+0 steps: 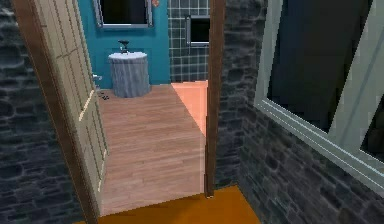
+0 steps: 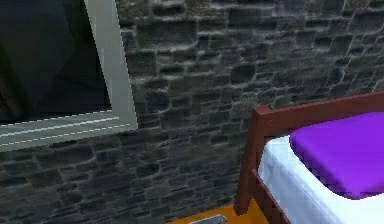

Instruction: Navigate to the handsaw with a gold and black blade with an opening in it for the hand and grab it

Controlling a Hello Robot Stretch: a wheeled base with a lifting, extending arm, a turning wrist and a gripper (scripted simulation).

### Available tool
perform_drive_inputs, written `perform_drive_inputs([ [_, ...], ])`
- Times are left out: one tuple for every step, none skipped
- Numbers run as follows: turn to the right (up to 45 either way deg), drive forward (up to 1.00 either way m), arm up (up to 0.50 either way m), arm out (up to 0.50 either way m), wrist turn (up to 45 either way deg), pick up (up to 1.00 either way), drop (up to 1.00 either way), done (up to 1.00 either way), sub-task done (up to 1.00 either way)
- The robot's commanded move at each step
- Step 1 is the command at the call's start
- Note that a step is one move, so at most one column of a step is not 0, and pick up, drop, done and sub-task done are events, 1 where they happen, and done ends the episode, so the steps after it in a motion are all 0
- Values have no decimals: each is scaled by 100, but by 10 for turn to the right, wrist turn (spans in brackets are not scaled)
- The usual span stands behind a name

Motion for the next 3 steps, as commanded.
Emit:
perform_drive_inputs([
  [0, 0, 0, 0, 0, 100, 0, 0, 0],
  [0, 0, 10, 0, 0, 0, 0, 0, 0],
  [0, 0, 0, 0, 0, 0, 0, 100, 0],
])
